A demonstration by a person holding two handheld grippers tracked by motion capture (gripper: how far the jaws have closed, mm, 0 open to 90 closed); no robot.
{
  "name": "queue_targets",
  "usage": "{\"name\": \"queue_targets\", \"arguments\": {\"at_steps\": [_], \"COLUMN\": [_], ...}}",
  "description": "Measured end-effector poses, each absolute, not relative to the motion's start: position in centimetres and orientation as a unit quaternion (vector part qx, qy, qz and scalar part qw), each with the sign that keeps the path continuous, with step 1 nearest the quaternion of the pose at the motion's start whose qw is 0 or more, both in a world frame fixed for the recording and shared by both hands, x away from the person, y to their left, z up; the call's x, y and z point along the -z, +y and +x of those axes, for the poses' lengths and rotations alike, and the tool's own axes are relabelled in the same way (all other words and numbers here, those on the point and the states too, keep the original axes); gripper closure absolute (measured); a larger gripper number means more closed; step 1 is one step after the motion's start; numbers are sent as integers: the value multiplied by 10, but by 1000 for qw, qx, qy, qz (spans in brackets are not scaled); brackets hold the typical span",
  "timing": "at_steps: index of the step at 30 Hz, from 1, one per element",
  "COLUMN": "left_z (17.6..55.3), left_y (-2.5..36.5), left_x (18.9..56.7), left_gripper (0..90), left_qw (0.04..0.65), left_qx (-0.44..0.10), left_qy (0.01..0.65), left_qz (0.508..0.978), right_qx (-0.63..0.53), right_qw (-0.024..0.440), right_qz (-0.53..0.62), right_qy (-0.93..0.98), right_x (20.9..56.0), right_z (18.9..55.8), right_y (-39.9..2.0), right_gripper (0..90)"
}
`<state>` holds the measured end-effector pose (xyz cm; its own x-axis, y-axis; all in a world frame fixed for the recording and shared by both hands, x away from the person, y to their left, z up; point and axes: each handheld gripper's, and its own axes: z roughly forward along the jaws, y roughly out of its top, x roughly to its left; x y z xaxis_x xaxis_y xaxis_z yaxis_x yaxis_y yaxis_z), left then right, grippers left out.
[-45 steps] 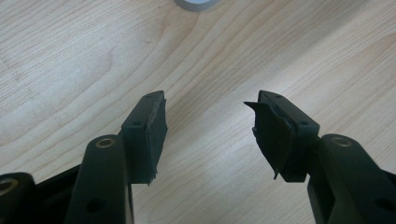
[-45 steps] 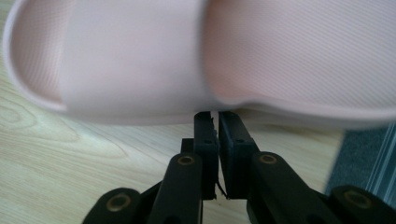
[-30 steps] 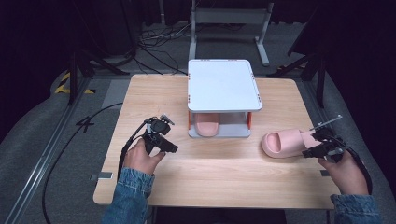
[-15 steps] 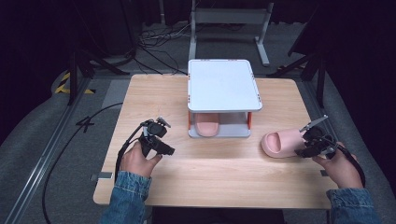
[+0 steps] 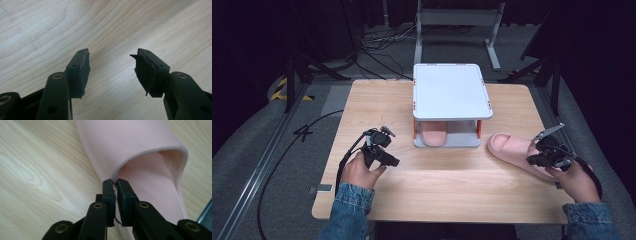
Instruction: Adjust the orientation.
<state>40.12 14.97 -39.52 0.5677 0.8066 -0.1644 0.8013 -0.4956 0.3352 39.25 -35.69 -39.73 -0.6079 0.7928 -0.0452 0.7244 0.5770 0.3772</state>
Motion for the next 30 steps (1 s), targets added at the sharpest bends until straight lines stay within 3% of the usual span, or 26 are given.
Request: {"name": "queue_targets", "arguments": {"at_steps": [8,10,14,17,23,25,30], "left_z": [407,408,408,407,403,403,404], "left_y": [144,143,142,144,147,148,150], "left_x": [396,396,397,397,399,399,397], "left_gripper": [455,454,453,453,453,453,454], "left_qw": [190,188,188,183,182,183,186], "left_qx": [-5,-6,-2,-8,-3,-7,-7], "left_qy": [455,456,458,458,464,464,465], "left_qz": [870,870,869,870,867,866,866], "right_qx": [-223,-204,-191,-193,-194,-188,-178], "right_qw": [107,139,123,112,108,112,109], "right_qz": [422,425,449,441,428,422,435], "right_qy": [872,871,864,869,876,880,876], "right_x": [368,372,389,402,416,417,412], "right_z": [373,374,385,394,406,407,404], "right_y": [-350,-352,-360,-359,-346,-339,-333], "right_gripper": [890,705,558,515,590,679,760]}}
